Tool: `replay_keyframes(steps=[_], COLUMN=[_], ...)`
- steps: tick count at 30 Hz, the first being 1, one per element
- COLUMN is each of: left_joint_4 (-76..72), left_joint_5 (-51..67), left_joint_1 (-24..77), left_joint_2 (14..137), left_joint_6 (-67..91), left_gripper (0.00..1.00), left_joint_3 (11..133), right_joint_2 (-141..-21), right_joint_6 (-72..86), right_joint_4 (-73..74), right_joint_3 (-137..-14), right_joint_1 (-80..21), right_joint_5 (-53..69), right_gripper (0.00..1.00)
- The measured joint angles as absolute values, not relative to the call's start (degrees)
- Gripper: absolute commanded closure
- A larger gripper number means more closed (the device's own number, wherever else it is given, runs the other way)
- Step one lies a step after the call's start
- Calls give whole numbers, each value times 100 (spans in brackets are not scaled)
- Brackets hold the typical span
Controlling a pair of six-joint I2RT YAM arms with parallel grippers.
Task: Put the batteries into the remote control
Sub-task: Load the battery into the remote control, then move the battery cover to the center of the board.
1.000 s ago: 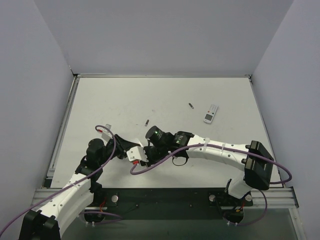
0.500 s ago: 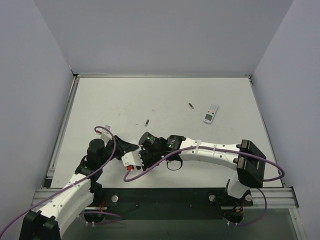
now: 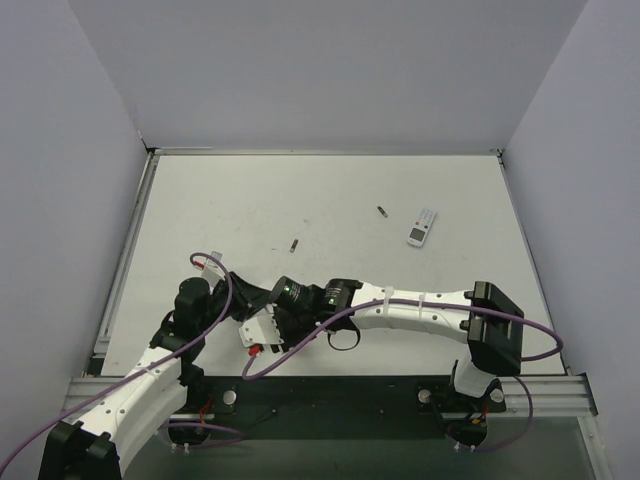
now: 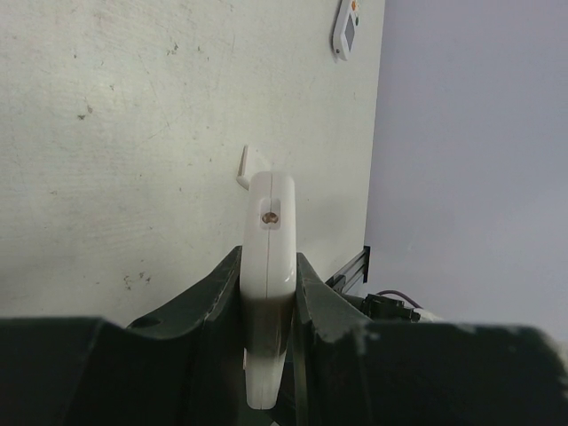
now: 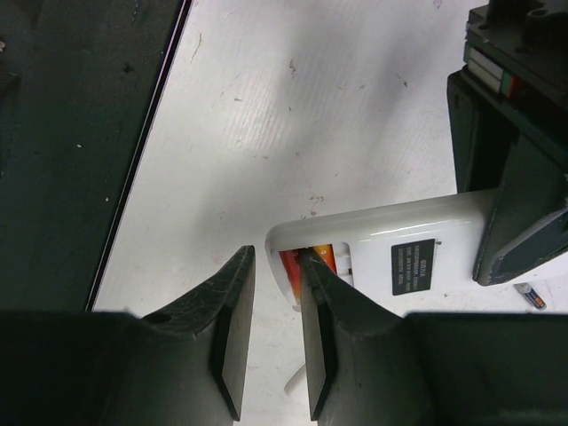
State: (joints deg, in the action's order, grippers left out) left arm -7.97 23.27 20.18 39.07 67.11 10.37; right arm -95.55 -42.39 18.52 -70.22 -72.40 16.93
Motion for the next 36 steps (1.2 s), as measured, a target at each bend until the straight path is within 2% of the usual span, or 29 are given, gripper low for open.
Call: replay_keyframes(steps=[11, 14, 23, 24, 26, 27, 31, 36], left_joint_4=[-834, -987, -2250, -2327, -2451, -2484, -2626, -2445], left_joint_5=[2335, 2364, 2283, 2276, 2272, 2265, 2143, 1844], left_joint_1=[2018, 2021, 2012, 2012, 2012, 2012, 1997, 1975], left_joint_2=[3922, 3922, 4128, 4147, 4165, 4163, 3940, 3301], left_joint_6=[6751, 6840, 6973, 6952, 6849, 6788, 6464, 5972], left_gripper=[100, 100, 100, 100, 100, 100, 100, 100], left_joint_3=[1037, 1037, 834, 773, 646, 598, 410, 228], right_joint_2=[-9454, -9170, -7494, -7284, -6912, -6768, -6563, -6893], right_joint_6=[-4125, -3988, -3057, -2856, -2298, -2003, -751, 884], right_joint_4=[1870, 1717, 1256, 1103, 888, 792, 716, 1103], right_joint_3=[-6971, -6770, -5894, -5793, -5631, -5577, -5476, -5419], right_joint_1=[-7282, -7284, -7126, -7017, -6654, -6416, -5590, -4995], right_joint_5=[1632, 1533, 1365, 1332, 1267, 1184, 659, 21], right_gripper=[73, 69, 37, 20, 3, 0, 0, 0])
